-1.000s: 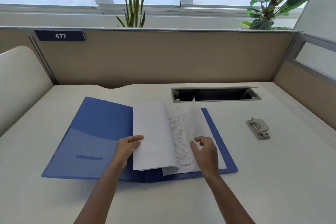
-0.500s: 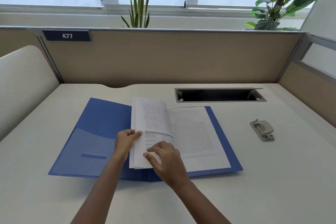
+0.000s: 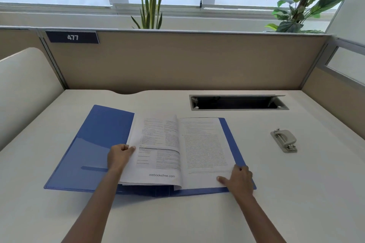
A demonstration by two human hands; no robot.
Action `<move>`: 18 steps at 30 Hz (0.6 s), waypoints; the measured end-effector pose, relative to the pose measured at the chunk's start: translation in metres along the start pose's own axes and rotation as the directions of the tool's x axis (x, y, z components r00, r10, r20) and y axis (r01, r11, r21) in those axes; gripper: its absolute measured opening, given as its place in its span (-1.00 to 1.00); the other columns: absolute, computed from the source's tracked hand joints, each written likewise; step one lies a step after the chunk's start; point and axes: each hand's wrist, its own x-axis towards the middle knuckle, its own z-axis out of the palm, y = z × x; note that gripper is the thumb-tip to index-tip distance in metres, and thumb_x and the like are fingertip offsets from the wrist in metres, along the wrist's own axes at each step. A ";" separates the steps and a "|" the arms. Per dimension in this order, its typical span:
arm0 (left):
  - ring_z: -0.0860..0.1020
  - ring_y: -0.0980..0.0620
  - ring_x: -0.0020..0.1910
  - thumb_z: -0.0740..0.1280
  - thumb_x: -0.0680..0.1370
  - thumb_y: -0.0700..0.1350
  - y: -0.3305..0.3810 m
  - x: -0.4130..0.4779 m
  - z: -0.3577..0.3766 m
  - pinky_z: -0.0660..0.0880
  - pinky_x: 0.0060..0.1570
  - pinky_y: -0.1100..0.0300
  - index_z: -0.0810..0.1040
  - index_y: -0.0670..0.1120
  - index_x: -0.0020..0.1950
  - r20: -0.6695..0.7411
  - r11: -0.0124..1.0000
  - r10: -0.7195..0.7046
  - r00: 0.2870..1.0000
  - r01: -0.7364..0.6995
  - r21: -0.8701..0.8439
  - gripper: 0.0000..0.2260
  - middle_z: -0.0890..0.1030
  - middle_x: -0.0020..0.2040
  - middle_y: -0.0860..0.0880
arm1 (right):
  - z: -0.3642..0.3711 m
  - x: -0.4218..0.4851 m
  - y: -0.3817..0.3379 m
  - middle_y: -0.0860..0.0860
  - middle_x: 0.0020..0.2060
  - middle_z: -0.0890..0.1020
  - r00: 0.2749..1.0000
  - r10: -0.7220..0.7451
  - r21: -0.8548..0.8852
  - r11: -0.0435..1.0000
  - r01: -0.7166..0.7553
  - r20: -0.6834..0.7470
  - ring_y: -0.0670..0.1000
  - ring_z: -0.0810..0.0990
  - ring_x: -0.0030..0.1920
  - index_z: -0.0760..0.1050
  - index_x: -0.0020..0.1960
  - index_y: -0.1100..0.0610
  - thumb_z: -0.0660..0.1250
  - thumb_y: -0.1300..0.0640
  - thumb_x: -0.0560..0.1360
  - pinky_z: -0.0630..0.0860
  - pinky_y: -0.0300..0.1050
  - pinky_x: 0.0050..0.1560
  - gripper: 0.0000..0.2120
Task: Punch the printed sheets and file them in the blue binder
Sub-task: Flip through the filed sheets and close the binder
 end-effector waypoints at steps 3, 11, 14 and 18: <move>0.45 -0.13 -0.25 0.32 0.51 -0.16 -0.005 0.000 0.002 0.34 -0.23 0.15 0.49 -0.24 -0.29 -0.013 1.000 -0.006 1.000 0.006 0.022 -0.78 0.56 -0.22 -0.18 | -0.004 0.002 -0.001 0.16 0.25 0.34 0.995 0.100 -0.007 0.995 -0.100 -0.011 0.11 0.35 0.27 0.23 0.33 0.25 0.41 -0.22 0.32 0.45 -0.03 0.18 -0.21; 0.43 -0.12 -0.26 0.32 0.52 -0.17 -0.009 -0.004 0.006 0.31 -0.23 0.17 0.47 -0.26 -0.28 -0.030 0.999 -0.023 0.999 0.024 0.045 -0.78 0.53 -0.24 -0.18 | -0.009 0.007 -0.006 0.18 0.27 0.29 0.974 0.223 0.014 0.975 -0.224 0.046 0.14 0.32 0.29 0.17 0.34 0.29 0.46 -0.19 0.29 0.44 0.02 0.23 -0.13; 0.44 -0.12 -0.24 0.32 0.52 -0.17 -0.007 -0.006 0.007 0.31 -0.22 0.17 0.47 -0.27 -0.27 -0.039 0.998 -0.020 0.999 0.023 0.061 -0.78 0.53 -0.22 -0.16 | -0.010 0.007 -0.008 0.17 0.27 0.32 0.978 0.206 -0.023 0.978 -0.206 0.036 0.10 0.36 0.27 0.18 0.35 0.29 0.41 -0.22 0.33 0.42 -0.09 0.23 -0.16; 0.44 -0.12 -0.22 0.32 0.52 -0.17 -0.006 -0.006 0.007 0.31 -0.19 0.15 0.46 -0.25 -0.29 -0.040 0.998 -0.016 0.999 0.019 0.057 -0.78 0.54 -0.20 -0.15 | -0.012 0.009 -0.010 0.17 0.28 0.31 0.975 0.212 0.006 0.977 -0.213 0.060 0.11 0.35 0.28 0.19 0.35 0.28 0.41 -0.21 0.33 0.42 -0.12 0.22 -0.16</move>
